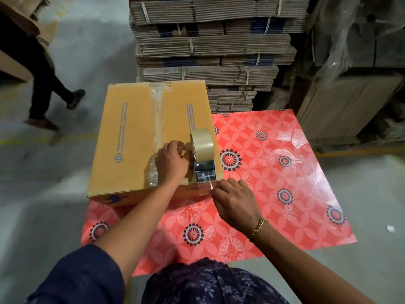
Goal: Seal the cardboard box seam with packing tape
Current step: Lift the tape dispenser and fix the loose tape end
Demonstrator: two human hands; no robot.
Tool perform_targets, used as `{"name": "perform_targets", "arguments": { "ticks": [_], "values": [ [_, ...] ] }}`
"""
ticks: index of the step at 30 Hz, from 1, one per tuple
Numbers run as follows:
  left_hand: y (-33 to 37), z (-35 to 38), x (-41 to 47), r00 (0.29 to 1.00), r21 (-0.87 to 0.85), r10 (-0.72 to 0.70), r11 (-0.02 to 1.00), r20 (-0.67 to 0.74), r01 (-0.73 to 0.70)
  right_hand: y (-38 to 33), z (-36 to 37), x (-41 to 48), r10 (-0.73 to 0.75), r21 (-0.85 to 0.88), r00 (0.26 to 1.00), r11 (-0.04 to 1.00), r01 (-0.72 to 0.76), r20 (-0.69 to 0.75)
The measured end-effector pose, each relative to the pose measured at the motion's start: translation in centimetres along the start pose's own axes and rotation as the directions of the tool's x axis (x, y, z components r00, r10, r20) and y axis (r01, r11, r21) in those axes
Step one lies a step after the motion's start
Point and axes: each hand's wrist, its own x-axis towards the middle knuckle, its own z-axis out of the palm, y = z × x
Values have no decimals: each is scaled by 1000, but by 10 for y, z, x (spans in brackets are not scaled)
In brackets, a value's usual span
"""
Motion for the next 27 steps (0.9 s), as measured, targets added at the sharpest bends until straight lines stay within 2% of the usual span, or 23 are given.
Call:
{"name": "perform_targets", "arguments": {
  "ticks": [3, 5, 7, 11, 15, 18, 22, 24, 27],
  "values": [
    [-8, -15, -38, 980, -148, 135, 976, -144, -157, 0, -1, 0, -2, -3, 1000, 1000, 2, -3],
    [-19, -22, -70, 941, -140, 322, 932, -102, -334, 1, -2, 0, -5, -2, 1000, 1000, 5, -13],
    [-26, -24, -93, 898, -90, 439, 895, 12, -436, 2, -3, 2, -14, 3, 1000, 1000, 14, -20],
    [-28, -15, -105, 861, -10, 501, 865, 90, -502, 3, -4, 2, -35, 4, 999, 999, 36, -31],
    [-27, -10, -107, 842, 5, 535, 844, 69, -537, 4, -5, 2, -53, -3, 998, 999, 53, -30],
    [-26, -11, -108, 848, -15, 530, 848, 24, -530, 4, -7, 2, -52, 63, 997, 996, 56, -49],
    [-15, -14, -103, 866, -107, 501, 860, -15, -499, 2, -4, -11, 96, 291, 995, 953, -89, -12],
    [-9, -16, -101, 861, -118, 508, 855, 1, -504, -1, 1, -21, 210, 476, 978, 861, -178, -14],
    [-11, -17, -98, 866, -120, 497, 864, 50, -489, 1, 0, -21, 419, 658, 907, 698, -284, -52]
  ]
}}
